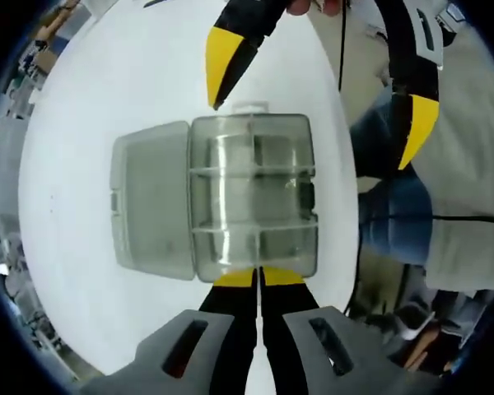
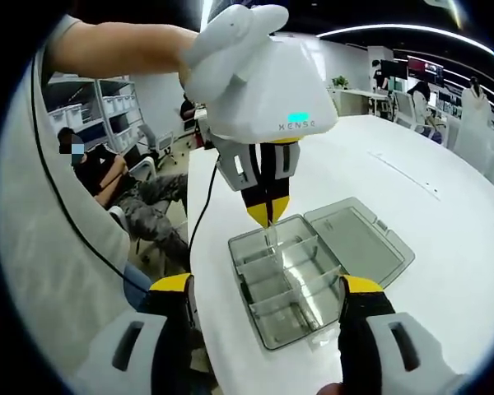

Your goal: Insert the divider into the dual guide fixture by aligning both edges with the guide slots and pushing it downward to the bottom, including one-sided entry, uneven engagement, binding, and posture correction.

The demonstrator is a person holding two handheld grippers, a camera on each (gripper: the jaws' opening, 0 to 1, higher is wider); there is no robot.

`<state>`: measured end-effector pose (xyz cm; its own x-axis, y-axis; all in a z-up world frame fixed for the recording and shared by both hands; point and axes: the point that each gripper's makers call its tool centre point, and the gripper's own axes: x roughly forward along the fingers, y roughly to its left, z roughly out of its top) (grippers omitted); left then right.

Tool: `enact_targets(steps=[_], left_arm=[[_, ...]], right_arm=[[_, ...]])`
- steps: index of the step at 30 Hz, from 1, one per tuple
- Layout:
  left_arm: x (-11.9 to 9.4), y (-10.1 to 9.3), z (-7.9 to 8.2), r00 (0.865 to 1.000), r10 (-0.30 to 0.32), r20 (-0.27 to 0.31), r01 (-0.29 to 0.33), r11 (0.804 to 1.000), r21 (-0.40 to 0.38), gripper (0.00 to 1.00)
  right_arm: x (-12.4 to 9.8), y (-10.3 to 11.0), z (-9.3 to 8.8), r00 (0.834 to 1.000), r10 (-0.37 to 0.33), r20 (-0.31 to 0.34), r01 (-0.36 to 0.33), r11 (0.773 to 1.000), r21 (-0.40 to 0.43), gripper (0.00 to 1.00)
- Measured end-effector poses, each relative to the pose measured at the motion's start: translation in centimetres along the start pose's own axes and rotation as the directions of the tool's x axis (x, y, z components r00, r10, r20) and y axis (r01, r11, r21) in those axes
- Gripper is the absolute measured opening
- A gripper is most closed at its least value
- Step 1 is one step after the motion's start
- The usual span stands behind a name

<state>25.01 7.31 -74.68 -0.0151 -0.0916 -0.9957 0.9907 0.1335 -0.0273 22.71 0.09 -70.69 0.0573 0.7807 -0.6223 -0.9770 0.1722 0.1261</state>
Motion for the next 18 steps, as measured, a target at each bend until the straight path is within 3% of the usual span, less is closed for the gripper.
enact_targets(steps=[18], left_arm=[[0.56, 0.03, 0.11, 1.000, -0.009, -0.023, 0.009, 1.000, 0.016, 0.00]], right_arm=[[-0.27, -0.11, -0.18, 1.000, 0.000, 0.000, 0.000, 1.000, 0.001, 0.69]])
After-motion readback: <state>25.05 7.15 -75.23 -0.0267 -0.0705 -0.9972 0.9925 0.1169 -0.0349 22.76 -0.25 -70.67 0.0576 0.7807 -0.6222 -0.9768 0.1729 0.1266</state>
